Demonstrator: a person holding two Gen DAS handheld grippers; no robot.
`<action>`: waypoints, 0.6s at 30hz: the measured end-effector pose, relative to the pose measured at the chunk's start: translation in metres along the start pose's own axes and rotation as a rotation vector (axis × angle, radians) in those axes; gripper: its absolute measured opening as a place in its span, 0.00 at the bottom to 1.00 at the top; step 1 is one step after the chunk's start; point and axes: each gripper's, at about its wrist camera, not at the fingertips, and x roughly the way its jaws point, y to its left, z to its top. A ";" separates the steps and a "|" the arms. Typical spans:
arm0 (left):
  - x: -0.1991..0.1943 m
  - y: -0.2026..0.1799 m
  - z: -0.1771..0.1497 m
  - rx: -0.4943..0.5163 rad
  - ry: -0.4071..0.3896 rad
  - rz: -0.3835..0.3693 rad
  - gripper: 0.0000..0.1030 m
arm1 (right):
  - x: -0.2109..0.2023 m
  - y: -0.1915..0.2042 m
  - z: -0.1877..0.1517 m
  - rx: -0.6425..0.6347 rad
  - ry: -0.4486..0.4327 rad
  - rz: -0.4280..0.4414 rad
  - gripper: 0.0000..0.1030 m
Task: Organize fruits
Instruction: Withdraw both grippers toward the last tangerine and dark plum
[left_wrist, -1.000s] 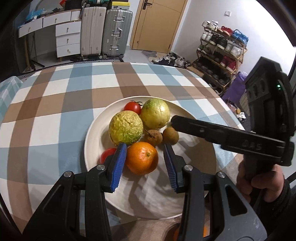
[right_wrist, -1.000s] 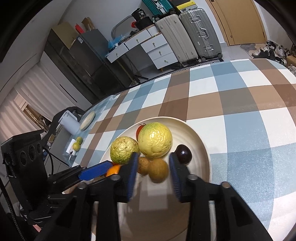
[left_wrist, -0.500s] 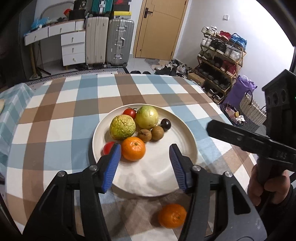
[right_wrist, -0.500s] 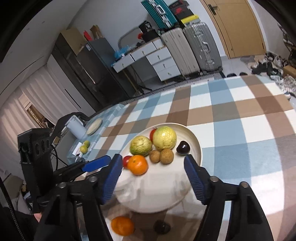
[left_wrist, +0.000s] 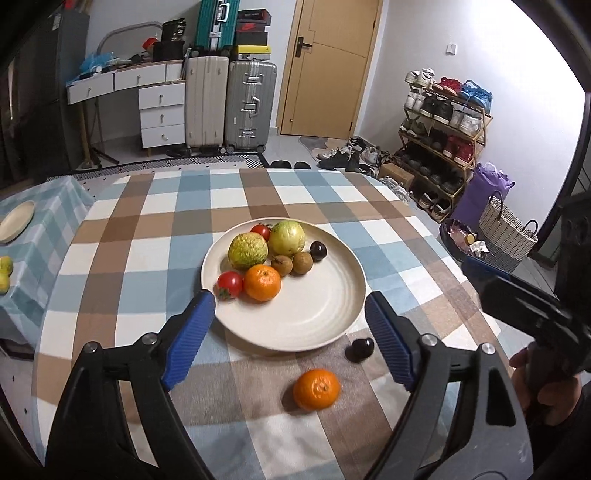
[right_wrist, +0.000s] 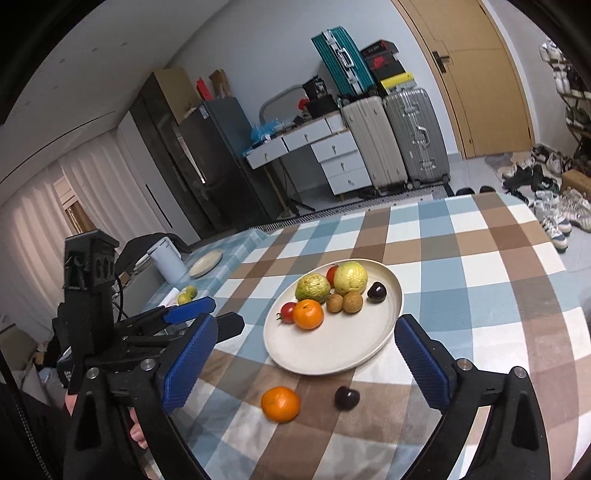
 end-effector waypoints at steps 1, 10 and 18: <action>-0.002 -0.001 -0.002 -0.003 0.002 0.001 0.80 | -0.005 0.002 -0.003 -0.002 -0.007 0.002 0.98; -0.024 -0.004 -0.036 -0.030 0.000 -0.003 0.92 | -0.028 0.020 -0.035 -0.043 -0.029 -0.035 1.00; -0.023 -0.004 -0.070 -0.058 0.023 -0.022 0.98 | -0.034 0.024 -0.064 -0.087 -0.006 -0.120 1.00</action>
